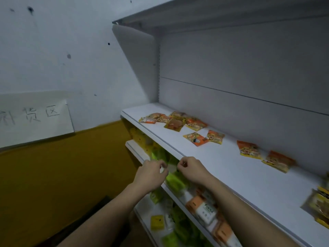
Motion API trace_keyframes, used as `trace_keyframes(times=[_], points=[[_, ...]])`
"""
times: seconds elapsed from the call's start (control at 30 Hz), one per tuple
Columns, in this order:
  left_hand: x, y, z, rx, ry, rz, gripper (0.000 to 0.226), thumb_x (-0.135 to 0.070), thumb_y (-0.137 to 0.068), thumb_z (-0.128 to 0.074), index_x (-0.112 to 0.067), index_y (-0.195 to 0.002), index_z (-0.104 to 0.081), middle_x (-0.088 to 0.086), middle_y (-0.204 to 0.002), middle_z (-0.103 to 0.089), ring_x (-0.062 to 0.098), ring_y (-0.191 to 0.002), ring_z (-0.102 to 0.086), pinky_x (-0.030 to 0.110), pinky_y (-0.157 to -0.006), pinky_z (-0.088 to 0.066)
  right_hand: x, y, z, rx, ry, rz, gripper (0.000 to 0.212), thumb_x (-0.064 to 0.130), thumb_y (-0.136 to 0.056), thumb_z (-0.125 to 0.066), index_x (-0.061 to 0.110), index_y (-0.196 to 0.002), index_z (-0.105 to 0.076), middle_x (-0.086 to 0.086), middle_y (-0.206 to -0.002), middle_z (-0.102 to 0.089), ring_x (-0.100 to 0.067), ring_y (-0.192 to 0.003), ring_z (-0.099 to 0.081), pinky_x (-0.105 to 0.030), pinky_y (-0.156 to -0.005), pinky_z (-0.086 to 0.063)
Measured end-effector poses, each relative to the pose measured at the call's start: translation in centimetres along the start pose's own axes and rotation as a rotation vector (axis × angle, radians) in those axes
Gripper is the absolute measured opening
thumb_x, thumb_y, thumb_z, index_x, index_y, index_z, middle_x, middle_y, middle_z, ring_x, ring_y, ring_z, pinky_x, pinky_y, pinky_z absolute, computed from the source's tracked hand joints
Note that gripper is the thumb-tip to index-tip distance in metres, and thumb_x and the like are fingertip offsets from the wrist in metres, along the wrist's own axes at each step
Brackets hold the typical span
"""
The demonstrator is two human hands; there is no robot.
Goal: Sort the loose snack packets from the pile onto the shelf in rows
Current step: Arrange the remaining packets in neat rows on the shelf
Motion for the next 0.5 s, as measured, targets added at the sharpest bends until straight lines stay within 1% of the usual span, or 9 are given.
trace_keyframes(times=[0.07,0.13,0.17,0.23,0.3,0.33,0.37,0.43,0.5], points=[[1.6,-2.7,-0.4,-0.001,0.028,-0.023,0.029,-0.044,-0.099,-0.050,-0.027,-0.118,-0.065,-0.002,-0.118,-0.064,0.017,-0.108,-0.056,0.034,-0.082,-0.051,0.5,-3.0,-0.8,-0.027,-0.022,-0.020,0.017,0.021,-0.094,-0.054,0.015,-0.093,-0.069,-0.002,-0.092,-0.070,-0.020,-0.087,-0.065,-0.039,-0.080,-0.056],[2.8,-5.7,-0.9,-0.003,0.037,-0.045,0.030,-0.043,-0.099,-0.051,-0.027,-0.120,-0.065,-0.005,-0.116,-0.063,0.015,-0.107,-0.056,0.030,-0.080,-0.048,0.7,-6.3,-1.2,-0.065,-0.054,-0.047,0.015,0.022,-0.095,-0.053,0.018,-0.093,-0.068,-0.001,-0.092,-0.069,-0.019,-0.086,-0.066,-0.037,-0.076,-0.056],[3.4,-7.5,-1.2,0.002,0.033,-0.052,0.029,-0.042,-0.099,-0.051,-0.026,-0.119,-0.065,-0.005,-0.116,-0.063,0.016,-0.107,-0.056,0.031,-0.082,-0.048,0.7,-8.1,-1.3,-0.088,-0.064,-0.061,0.015,0.023,-0.095,-0.053,0.018,-0.093,-0.067,0.000,-0.092,-0.068,-0.019,-0.085,-0.065,-0.035,-0.073,-0.054],[4.6,-11.3,-1.9,0.009,0.025,-0.068,0.028,-0.040,-0.098,-0.051,-0.025,-0.117,-0.065,-0.004,-0.114,-0.064,0.017,-0.106,-0.056,0.036,-0.087,-0.051,0.2,-12.0,-1.3,-0.141,-0.065,-0.063,0.013,0.022,-0.095,-0.054,0.017,-0.094,-0.065,0.000,-0.095,-0.066,-0.019,-0.086,-0.062,-0.034,-0.072,-0.052],[5.5,-15.8,-2.3,-0.006,0.036,-0.079,0.025,-0.036,-0.098,-0.051,-0.024,-0.115,-0.066,-0.003,-0.111,-0.066,0.015,-0.104,-0.057,0.034,-0.087,-0.052,-0.8,-16.4,-1.5,-0.209,-0.081,-0.074,0.012,0.022,-0.095,-0.053,0.016,-0.099,-0.062,-0.002,-0.097,-0.064,-0.019,-0.086,-0.059,-0.034,-0.068,-0.048],[5.6,-17.1,-2.2,-0.025,0.055,-0.080,0.024,-0.033,-0.098,-0.051,-0.023,-0.114,-0.067,-0.003,-0.110,-0.067,0.014,-0.103,-0.058,0.032,-0.085,-0.052,-1.1,-17.6,-1.7,-0.239,-0.097,-0.087,0.014,0.022,-0.095,-0.053,0.015,-0.104,-0.060,-0.004,-0.098,-0.063,-0.020,-0.085,-0.058,-0.032,-0.064,-0.043],[5.9,-19.2,-2.2,-0.044,0.072,-0.072,0.024,-0.030,-0.098,-0.052,-0.022,-0.113,-0.068,-0.002,-0.110,-0.067,0.014,-0.101,-0.058,0.031,-0.085,-0.053,-1.3,-19.5,-1.9,-0.276,-0.111,-0.102,0.017,0.021,-0.096,-0.052,0.012,-0.110,-0.058,-0.007,-0.100,-0.062,-0.022,-0.086,-0.057,-0.031,-0.063,-0.040],[6.2,-23.7,-2.3,-0.062,0.064,-0.053,0.025,-0.026,-0.098,-0.052,-0.018,-0.115,-0.068,0.001,-0.111,-0.066,0.016,-0.102,-0.057,0.033,-0.086,-0.052,-1.6,-23.2,-2.5,-0.348,-0.109,-0.153,0.026,0.021,-0.097,-0.051,0.007,-0.118,-0.054,-0.013,-0.110,-0.060,-0.029,-0.097,-0.057,-0.033,-0.071,-0.041],[6.7,-28.2,-2.6,-0.064,0.042,-0.031,0.031,-0.026,-0.097,-0.051,-0.016,-0.123,-0.065,0.007,-0.119,-0.063,0.022,-0.110,-0.055,0.038,-0.092,-0.049,-1.5,-26.4,-2.7,-0.408,-0.098,-0.206,0.034,0.022,-0.098,-0.049,0.005,-0.128,-0.048,-0.017,-0.121,-0.052,-0.035,-0.109,-0.052,-0.039,-0.085,-0.042]])
Point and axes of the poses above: each hand's wrist, its own y-axis away from the middle knuckle, its own z-axis out of the back of the hand, x = y × z, the point moved 1 cm from there along -y, towards the middle knuckle
